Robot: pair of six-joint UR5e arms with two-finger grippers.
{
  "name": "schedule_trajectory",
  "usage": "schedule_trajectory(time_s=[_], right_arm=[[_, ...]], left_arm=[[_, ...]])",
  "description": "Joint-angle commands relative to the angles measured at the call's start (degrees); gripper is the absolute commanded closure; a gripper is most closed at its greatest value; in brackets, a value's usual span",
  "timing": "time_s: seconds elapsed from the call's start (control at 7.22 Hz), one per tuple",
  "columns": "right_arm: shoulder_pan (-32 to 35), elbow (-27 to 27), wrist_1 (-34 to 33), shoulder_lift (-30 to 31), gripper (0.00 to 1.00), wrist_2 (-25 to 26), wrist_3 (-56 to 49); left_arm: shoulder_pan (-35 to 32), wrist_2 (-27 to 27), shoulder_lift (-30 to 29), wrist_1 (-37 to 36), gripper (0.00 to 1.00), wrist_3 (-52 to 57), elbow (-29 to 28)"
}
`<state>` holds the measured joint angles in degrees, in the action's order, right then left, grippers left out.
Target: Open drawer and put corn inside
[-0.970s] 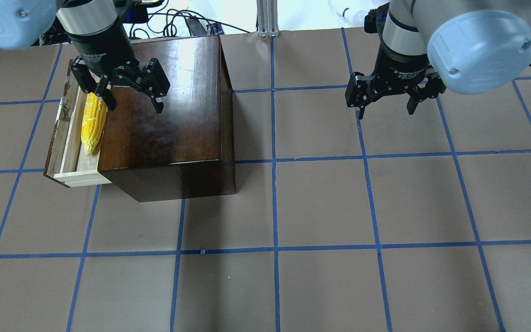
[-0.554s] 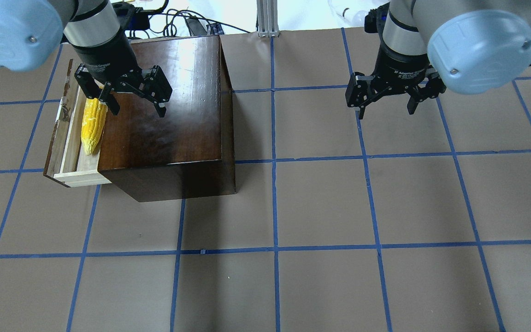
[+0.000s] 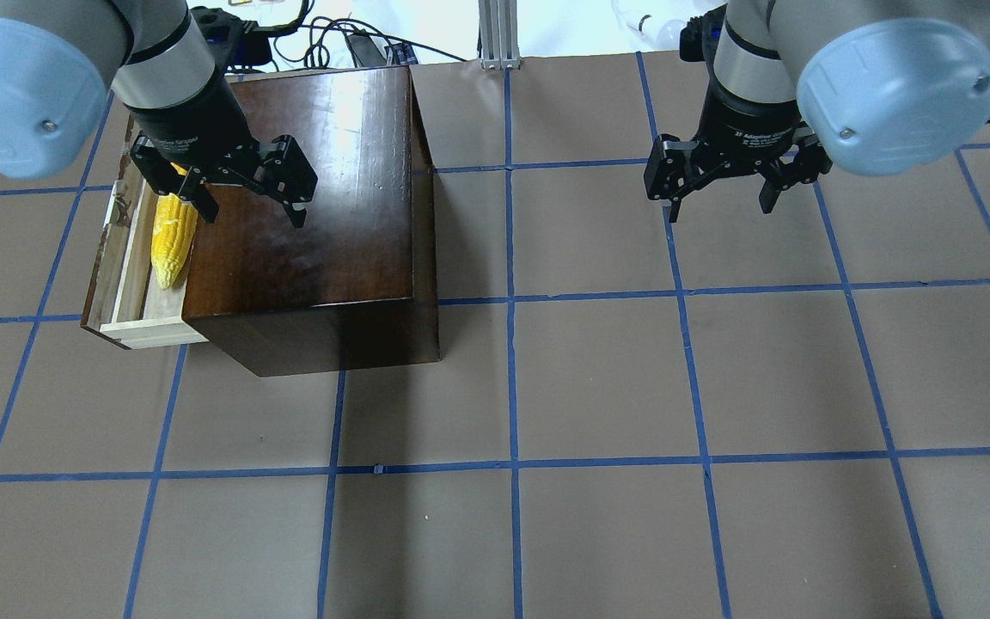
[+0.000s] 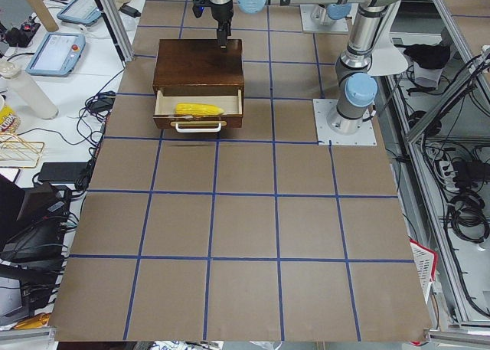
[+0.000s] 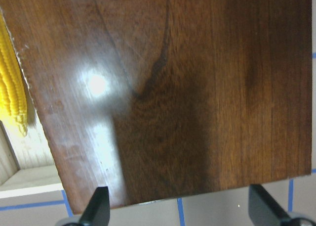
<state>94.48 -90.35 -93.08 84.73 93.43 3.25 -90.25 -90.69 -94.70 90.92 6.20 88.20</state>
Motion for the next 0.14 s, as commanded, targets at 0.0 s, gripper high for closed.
schedule_trajectory(time_s=[0.0], right_arm=[[0.0,0.0,-0.1,0.0,0.0,0.0,0.0]], left_arm=[[0.0,0.1,0.7,0.1,0.0,0.4,0.0]])
